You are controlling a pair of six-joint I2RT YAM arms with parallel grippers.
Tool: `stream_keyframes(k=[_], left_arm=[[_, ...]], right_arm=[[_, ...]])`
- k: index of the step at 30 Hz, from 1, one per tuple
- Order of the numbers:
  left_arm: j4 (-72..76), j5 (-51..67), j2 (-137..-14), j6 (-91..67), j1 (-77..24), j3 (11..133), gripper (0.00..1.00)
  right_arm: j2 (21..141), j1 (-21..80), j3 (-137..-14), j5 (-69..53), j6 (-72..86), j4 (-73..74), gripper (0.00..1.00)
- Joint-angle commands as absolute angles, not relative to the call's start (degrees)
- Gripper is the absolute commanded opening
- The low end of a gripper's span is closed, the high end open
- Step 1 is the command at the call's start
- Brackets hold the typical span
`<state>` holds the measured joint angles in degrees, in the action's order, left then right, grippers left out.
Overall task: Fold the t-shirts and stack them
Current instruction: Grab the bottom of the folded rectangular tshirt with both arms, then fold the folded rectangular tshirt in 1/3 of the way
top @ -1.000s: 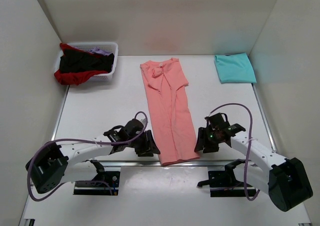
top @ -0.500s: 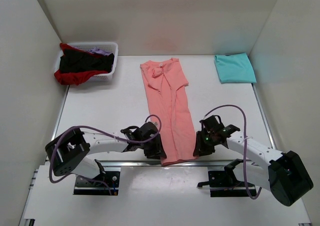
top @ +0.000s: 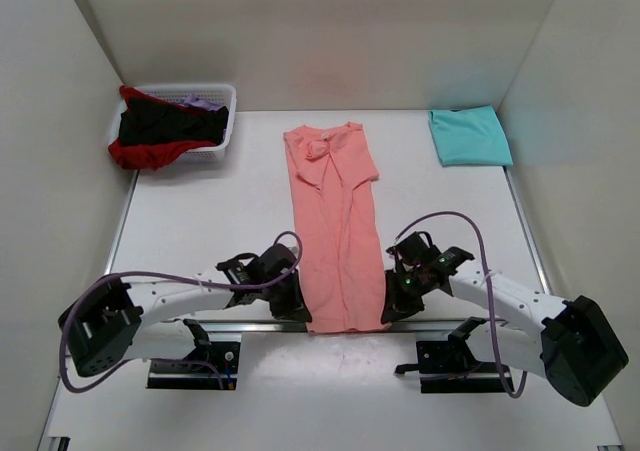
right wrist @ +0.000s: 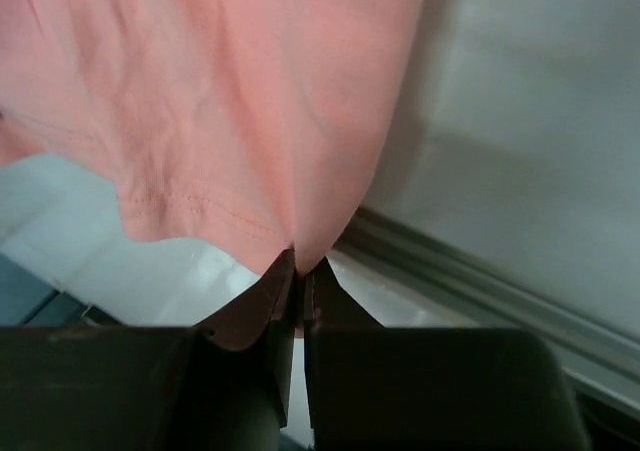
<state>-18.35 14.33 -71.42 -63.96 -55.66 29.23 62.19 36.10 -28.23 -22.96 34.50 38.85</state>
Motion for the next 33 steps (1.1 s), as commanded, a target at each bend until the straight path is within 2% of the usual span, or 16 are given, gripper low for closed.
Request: stream_keyframes(k=[1, 6, 10, 16, 21, 26, 29, 30, 32, 33], left_arm=[[-23.4, 18.2, -67.2, -62.3, -51.3, 29.4, 0.0], [-25.4, 22.7, -67.5, -57.7, -37.0, 35.5, 0.0], [-28.1, 26.1, -75.8, -50.5, -29.5, 46.1, 0.0], [-30.6, 29.8, -90.3, -44.9, -24.6, 62.7, 0.0], [-31.1, 31.2, -97.9, -44.0, -21.4, 69.9, 0.0], [-32.8, 30.5, -102.6, -42.5, -18.1, 75.5, 0.0], [-30.9, 30.6, -106.1, -43.1, -16.6, 77.7, 0.14], [-30.2, 30.6, -108.0, -43.1, -15.9, 78.9, 0.14], [-28.0, 31.1, -110.5, -43.9, -14.9, 81.4, 0.21], [-25.3, 31.6, -111.7, -45.0, -14.6, 82.0, 0.38]], right_arm=[[63.1, 36.7, -32.8, -28.0, 34.3, 43.0, 0.0], [70.2, 30.9, -43.6, -28.1, 26.5, 48.6, 0.0], [79.6, 24.5, -57.4, -25.9, 19.9, 54.1, 0.0], [95.2, 18.4, -76.4, -23.9, 14.3, 59.0, 0.0], [105.9, 17.4, -92.9, -22.9, 12.6, 61.3, 0.0], [117.0, 18.2, -104.2, -22.5, 12.7, 62.2, 0.0], [121.8, 17.8, -110.7, -20.4, 12.9, 62.6, 0.0], [122.6, 17.8, -113.6, -19.8, 13.4, 62.1, 0.01], [125.0, 17.8, -116.9, -17.7, 14.8, 60.2, 0.08], [125.0, 17.7, -118.2, -15.1, 15.4, 59.3, 0.18]])
